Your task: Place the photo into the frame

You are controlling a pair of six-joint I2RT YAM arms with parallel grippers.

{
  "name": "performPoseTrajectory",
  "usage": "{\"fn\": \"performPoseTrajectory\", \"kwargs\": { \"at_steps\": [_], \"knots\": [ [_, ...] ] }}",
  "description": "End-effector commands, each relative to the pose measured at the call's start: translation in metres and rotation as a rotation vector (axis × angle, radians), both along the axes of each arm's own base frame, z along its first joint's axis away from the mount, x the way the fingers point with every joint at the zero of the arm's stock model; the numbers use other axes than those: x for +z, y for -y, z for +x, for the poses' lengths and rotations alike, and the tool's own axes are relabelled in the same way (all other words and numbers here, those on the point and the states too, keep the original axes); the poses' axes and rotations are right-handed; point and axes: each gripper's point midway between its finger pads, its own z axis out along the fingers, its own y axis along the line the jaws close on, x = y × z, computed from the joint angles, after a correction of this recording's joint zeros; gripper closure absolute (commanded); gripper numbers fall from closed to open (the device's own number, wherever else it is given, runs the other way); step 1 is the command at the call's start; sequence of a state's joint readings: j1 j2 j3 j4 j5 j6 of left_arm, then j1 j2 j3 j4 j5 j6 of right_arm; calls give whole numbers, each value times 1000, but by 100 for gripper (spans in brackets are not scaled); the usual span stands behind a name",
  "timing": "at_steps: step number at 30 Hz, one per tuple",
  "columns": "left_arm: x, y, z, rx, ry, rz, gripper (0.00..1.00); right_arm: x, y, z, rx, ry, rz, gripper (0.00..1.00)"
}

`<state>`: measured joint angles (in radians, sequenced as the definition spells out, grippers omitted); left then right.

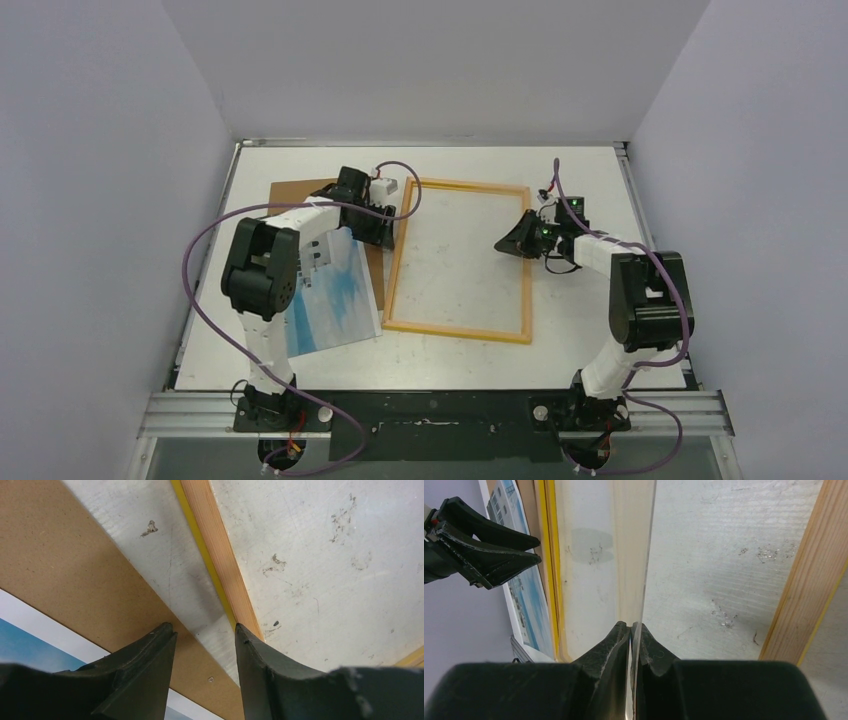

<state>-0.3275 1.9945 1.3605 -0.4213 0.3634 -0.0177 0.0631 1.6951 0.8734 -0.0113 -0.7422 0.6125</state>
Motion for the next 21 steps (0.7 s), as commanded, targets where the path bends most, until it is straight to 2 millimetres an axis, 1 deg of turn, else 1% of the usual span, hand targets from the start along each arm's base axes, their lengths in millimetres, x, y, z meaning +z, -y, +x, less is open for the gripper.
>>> {"fn": "performPoseTrajectory", "kwargs": {
  "at_steps": [1, 5, 11, 13, 16, 21],
  "knots": [
    [10, 7, 14, -12, 38, -12, 55, 32, -5, 18, 50, 169, 20, 92],
    [11, 8, 16, -10, 39, -12, 57, 53, -12, 17, 96, 246, 26, 93],
    [13, 7, 16, 9, 23, -37, 62, 96, -31, 8, 165, 366, 125, 93],
    [14, 7, 16, 19, 17, -49, 63, 106, -36, 6, 172, 385, 149, 93],
    [15, 7, 16, 26, 10, -58, 64, 111, -40, 8, 178, 394, 150, 93],
    [13, 4, 16, 42, -5, -72, 66, 99, -41, 13, 157, 353, 158, 93]
  ]
}}
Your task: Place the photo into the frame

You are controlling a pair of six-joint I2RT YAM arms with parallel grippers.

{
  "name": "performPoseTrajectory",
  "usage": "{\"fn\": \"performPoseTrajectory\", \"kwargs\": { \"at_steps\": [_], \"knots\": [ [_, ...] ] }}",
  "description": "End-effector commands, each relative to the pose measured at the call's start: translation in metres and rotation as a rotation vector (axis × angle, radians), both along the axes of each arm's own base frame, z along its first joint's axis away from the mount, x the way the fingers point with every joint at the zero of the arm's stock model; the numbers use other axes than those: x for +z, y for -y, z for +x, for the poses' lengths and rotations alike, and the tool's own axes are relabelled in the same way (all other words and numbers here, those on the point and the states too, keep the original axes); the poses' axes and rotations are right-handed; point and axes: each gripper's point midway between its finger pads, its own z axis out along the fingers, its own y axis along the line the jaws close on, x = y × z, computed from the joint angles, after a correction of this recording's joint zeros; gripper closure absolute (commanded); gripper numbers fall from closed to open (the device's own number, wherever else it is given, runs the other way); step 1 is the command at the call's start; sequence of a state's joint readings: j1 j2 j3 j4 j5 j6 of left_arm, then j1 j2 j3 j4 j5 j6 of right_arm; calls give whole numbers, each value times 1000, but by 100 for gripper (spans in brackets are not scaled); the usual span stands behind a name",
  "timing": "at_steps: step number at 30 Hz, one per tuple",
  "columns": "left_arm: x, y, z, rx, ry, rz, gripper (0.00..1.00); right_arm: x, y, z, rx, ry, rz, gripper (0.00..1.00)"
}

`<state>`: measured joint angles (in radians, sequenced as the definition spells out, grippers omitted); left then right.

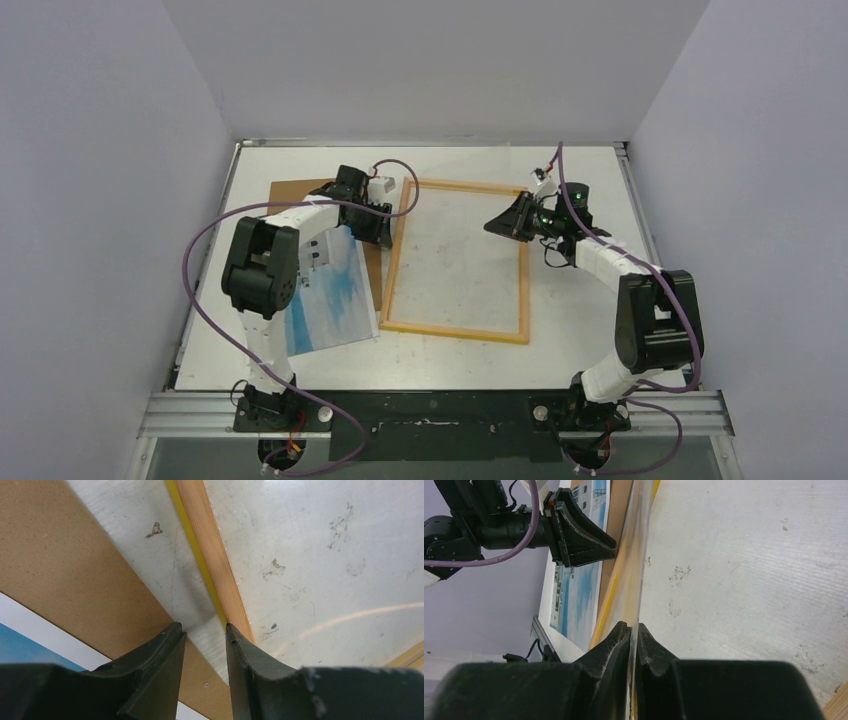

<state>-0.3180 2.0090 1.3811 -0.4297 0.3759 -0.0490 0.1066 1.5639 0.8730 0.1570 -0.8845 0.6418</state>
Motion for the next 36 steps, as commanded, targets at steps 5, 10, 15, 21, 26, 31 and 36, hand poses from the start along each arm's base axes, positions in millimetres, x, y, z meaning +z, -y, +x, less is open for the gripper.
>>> {"fn": "performPoseTrajectory", "kwargs": {
  "at_steps": [5, 10, 15, 21, 26, 31, 36],
  "knots": [
    [11, 1, 11, 18, 9, -59, 67, -4, -4, 16, -27, 9, 23, 93],
    [8, 2, 8, 6, 3, -59, 69, -19, -3, 20, -36, -27, 18, 93],
    [6, 1, 6, -3, 0, -58, 70, -27, -3, 21, -34, -38, 15, 93],
    [4, 1, 5, -12, -3, -55, 71, -37, -3, 20, -36, -55, 14, 93],
    [4, 3, 4, -17, -13, -61, 72, -46, -1, 20, -50, -74, 5, 93],
    [4, 2, 4, -18, -10, -58, 72, -55, 1, 19, -69, -95, -2, 93],
    [5, 2, 4, -21, -7, -58, 73, -67, 6, 19, -91, -137, -48, 93]
  ]
}}
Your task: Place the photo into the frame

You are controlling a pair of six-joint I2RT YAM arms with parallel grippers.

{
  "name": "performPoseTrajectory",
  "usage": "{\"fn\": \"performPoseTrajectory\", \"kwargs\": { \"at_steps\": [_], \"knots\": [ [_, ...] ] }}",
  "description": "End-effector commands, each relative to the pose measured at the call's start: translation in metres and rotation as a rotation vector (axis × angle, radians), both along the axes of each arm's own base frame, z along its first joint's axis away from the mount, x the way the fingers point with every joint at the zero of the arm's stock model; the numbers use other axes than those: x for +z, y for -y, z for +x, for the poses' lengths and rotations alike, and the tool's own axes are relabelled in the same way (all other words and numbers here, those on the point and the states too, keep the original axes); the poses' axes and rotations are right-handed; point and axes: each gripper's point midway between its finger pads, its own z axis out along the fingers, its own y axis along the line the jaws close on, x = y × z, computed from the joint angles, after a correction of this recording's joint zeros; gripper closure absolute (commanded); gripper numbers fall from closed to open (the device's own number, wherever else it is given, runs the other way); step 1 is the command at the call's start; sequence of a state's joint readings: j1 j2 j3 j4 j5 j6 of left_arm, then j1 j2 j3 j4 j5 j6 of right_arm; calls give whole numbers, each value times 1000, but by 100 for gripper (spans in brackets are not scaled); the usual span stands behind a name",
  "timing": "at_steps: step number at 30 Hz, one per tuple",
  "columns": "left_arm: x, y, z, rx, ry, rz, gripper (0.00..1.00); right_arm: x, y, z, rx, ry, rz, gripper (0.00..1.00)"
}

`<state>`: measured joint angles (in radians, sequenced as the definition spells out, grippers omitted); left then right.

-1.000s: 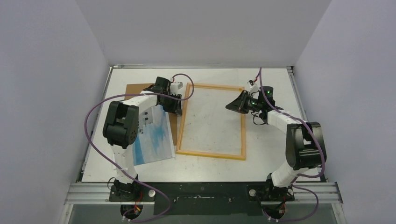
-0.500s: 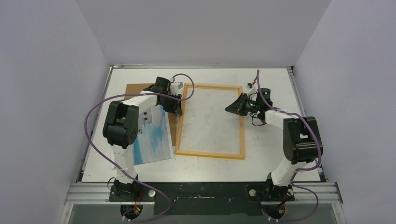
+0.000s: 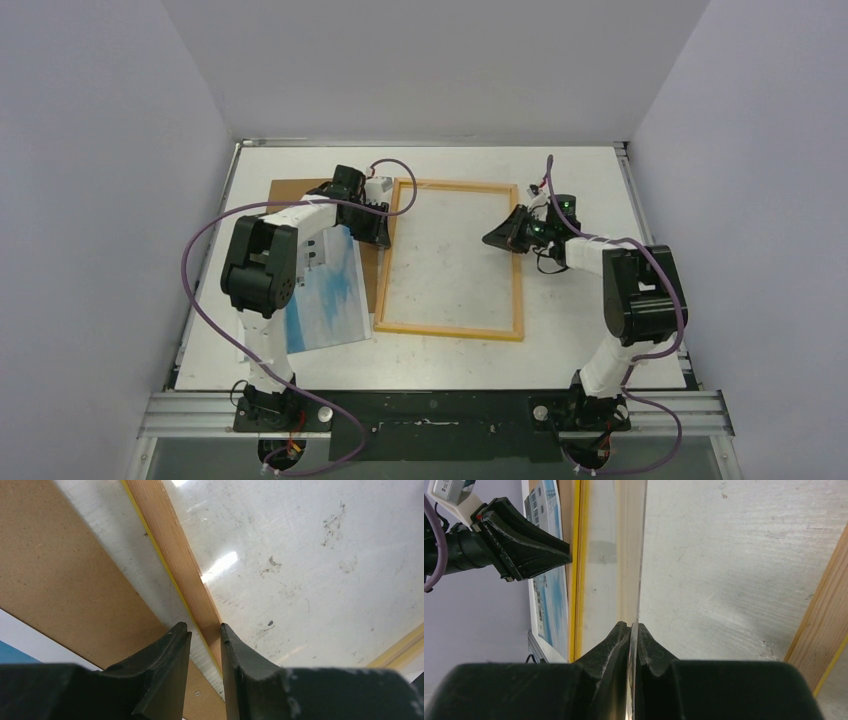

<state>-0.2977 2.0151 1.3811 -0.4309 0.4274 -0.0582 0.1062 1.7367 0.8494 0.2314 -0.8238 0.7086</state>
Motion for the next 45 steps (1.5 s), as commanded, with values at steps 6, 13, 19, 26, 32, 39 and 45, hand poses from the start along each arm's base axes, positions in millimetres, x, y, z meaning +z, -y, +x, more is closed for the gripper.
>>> {"fn": "performPoseTrajectory", "kwargs": {
  "at_steps": [6, 13, 19, 26, 32, 39, 45],
  "knots": [
    [6, 3, 6, -27, 27, -13, 73, -4, 2, 9, -18, 24, -50, 92],
    [5, 5, 5, -33, 23, -16, 74, -5, 0, 12, -16, 26, -47, 92],
    [3, 5, 5, -38, 18, -12, 75, 2, -4, 14, -7, 51, -18, 91],
    [5, 6, 5, -43, 18, -14, 76, 19, -14, 16, 8, 89, 73, 90],
    [3, 6, 4, -45, 13, -11, 79, 40, -21, 13, 44, 149, 146, 90],
    [3, 5, 5, -47, 17, -7, 81, 39, -22, 15, 52, 148, 148, 90],
    [4, 7, 5, -53, 17, -10, 84, 25, -21, 17, 43, 121, 136, 90]
  ]
}}
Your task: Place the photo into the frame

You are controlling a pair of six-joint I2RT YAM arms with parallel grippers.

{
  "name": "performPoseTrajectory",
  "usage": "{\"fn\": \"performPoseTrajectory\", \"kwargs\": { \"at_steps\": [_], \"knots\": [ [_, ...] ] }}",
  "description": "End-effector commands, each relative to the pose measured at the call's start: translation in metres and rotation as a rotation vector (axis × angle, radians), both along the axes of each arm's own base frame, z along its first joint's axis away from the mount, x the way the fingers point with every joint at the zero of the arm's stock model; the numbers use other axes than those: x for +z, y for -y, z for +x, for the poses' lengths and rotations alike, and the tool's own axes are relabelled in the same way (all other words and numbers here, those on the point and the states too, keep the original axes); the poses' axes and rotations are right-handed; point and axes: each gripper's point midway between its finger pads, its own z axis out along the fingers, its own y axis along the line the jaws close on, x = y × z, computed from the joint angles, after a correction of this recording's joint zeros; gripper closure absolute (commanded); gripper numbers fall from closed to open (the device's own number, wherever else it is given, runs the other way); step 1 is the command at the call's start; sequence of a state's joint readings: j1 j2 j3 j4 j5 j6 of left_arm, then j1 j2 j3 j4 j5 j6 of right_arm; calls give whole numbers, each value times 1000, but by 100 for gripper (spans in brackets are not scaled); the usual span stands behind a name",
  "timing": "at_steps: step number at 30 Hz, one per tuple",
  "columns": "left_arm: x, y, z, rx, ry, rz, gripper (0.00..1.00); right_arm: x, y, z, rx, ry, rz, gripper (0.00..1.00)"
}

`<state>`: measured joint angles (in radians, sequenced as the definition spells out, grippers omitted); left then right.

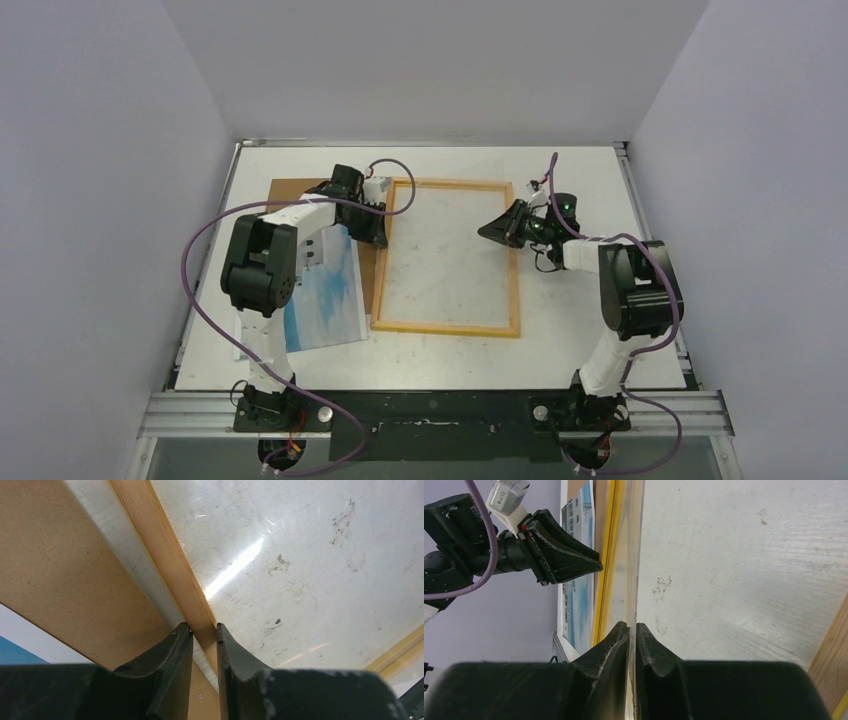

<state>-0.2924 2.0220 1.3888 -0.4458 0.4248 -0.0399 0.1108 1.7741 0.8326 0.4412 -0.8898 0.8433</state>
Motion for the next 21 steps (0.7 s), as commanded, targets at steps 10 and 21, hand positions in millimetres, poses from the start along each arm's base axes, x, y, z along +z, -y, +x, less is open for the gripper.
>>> {"fn": "performPoseTrajectory", "kwargs": {
  "at_steps": [10, 21],
  "knots": [
    [7, 15, 2, -60, 9, -42, 86, -12, -6, 3, 26, 40, -14, 90],
    [14, 22, 0, -53, -20, -121, 88, 42, -7, -5, 46, 141, 7, 91]
  ]
}}
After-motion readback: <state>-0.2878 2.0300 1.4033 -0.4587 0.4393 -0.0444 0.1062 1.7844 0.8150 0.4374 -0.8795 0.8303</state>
